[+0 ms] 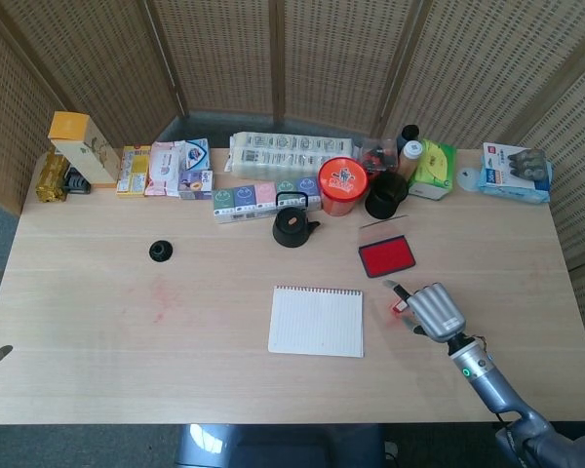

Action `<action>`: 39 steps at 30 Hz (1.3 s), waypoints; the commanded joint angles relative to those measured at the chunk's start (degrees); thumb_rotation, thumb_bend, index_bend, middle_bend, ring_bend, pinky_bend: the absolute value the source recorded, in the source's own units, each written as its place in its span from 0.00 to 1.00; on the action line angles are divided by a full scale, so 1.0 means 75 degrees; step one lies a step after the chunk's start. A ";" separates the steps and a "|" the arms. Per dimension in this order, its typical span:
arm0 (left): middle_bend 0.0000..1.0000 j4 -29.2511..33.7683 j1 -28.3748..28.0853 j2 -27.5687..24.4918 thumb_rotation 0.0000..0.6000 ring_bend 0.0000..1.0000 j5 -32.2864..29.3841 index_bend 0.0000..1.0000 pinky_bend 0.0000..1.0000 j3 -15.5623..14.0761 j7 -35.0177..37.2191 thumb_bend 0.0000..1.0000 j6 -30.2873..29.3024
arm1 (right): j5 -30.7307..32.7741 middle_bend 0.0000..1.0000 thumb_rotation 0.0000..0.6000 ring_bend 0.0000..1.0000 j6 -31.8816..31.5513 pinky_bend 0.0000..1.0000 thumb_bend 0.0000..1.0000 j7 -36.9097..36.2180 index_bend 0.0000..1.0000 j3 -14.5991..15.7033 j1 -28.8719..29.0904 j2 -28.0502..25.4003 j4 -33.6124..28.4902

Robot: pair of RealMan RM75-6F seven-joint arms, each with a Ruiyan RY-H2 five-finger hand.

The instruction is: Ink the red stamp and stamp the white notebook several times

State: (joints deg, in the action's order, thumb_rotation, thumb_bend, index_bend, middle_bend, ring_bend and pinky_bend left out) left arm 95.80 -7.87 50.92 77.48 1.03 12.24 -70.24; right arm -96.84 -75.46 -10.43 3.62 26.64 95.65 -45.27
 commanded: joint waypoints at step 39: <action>0.00 0.0099 -0.0029 0.0040 1.00 0.00 0.0024 0.00 0.00 -0.0058 -0.0182 0.00 0.0082 | 0.0380 1.00 1.00 1.00 0.0623 1.00 0.31 -0.0546 0.21 -0.0255 0.0372 0.1229 0.2046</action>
State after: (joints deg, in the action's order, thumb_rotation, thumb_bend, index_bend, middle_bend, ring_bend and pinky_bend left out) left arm 96.54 -8.09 51.22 77.66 0.60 10.87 -69.63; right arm -94.17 -70.80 -14.70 1.89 29.37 104.72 -29.84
